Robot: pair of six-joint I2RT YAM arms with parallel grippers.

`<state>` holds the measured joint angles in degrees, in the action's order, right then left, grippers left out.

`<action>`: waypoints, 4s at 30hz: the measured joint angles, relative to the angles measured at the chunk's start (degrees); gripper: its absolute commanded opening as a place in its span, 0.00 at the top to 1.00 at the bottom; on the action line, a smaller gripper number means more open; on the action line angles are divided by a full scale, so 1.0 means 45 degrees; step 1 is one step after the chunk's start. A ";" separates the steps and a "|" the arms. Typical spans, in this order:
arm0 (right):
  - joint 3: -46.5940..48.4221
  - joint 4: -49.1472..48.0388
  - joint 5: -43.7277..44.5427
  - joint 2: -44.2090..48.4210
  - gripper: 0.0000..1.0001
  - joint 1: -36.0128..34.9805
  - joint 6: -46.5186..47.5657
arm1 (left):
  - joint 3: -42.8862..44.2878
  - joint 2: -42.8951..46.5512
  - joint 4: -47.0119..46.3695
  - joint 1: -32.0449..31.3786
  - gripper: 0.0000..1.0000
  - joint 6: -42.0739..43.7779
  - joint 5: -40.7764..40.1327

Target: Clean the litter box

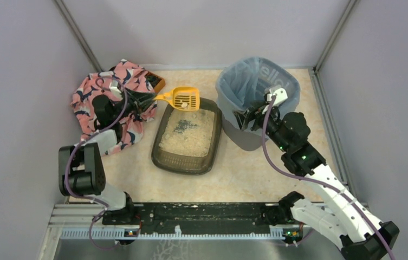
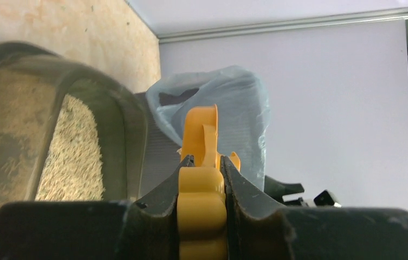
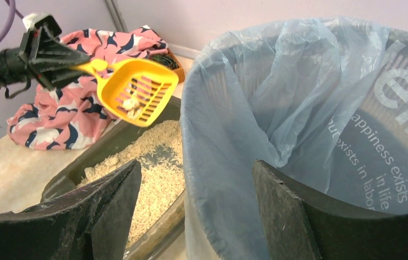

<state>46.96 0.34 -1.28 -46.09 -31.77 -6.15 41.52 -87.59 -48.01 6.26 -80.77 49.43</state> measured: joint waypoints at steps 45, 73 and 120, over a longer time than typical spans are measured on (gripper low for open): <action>0.0107 0.0044 0.0733 0.2375 0.21 0.0000 0.0340 | 1.3493 -0.5071 0.4988 -0.6552 1.00 0.4425 -0.2618; -0.0787 -0.0631 0.2118 0.3099 0.21 0.0000 0.0238 | 1.2104 -0.3128 0.2594 -0.8179 1.00 1.3138 -0.1987; -0.1773 -0.1501 0.1477 0.1967 0.21 0.0000 -0.0296 | 0.6057 0.0044 1.2964 -0.4765 1.00 1.1128 -1.0336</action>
<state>38.98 -6.42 5.37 -37.23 -31.77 -7.49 68.77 -87.39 10.33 -15.18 -30.70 2.92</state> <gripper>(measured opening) 0.788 0.267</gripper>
